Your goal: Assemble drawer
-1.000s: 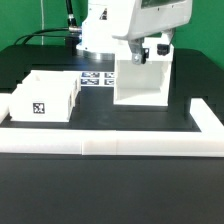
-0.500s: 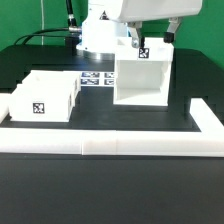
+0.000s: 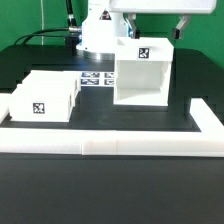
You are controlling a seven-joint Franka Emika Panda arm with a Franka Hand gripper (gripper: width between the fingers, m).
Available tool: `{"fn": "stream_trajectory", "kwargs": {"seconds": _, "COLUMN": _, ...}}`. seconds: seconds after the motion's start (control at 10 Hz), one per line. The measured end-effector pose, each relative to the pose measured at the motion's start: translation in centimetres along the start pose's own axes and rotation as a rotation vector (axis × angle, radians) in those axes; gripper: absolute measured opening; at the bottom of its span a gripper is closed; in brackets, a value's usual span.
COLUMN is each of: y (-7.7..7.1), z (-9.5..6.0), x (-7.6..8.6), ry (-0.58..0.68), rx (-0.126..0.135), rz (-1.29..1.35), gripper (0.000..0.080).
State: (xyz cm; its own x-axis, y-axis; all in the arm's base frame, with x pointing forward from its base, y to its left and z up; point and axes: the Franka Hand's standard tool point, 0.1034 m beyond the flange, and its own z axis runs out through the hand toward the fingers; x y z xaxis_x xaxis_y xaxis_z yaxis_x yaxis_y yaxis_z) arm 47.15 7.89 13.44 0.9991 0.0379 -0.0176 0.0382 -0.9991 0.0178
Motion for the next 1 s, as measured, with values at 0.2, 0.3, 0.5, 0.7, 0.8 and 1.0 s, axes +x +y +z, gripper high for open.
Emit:
{"fn": "stream_trajectory", "kwargs": {"seconds": 0.2, "y": -0.4, "z": 0.2, "x": -0.8, "ry": -0.020, "rx": 0.044, "rz": 0.208, "gripper": 0.0649}}
{"fn": "stream_trajectory", "kwargs": {"seconds": 0.3, "y": -0.5, "z": 0.2, "x": -0.7, "ry": -0.022, "rx": 0.044, "rz": 0.291, "gripper": 0.0649}}
{"fn": "stream_trajectory", "kwargs": {"seconds": 0.5, "y": -0.5, "z": 0.3, "x": -0.8, "ry": -0.025, "rx": 0.043, "rz": 0.345, "gripper": 0.0649}}
{"fn": "stream_trajectory", "kwargs": {"seconds": 0.7, "y": -1.1, "z": 0.5, "x": -1.3, "ry": -0.014, "rx": 0.056, "rz": 0.340, "gripper": 0.0649}}
{"fn": "stream_trajectory", "kwargs": {"seconds": 0.8, "y": -1.6, "z": 1.0, "x": -2.4, "ry": 0.006, "rx": 0.067, "rz": 0.292, "gripper": 0.0649}}
{"fn": "stream_trajectory", "kwargs": {"seconds": 1.0, "y": -2.0, "z": 2.0, "x": -3.8, "ry": 0.027, "rx": 0.077, "rz": 0.194, "gripper": 0.0649}}
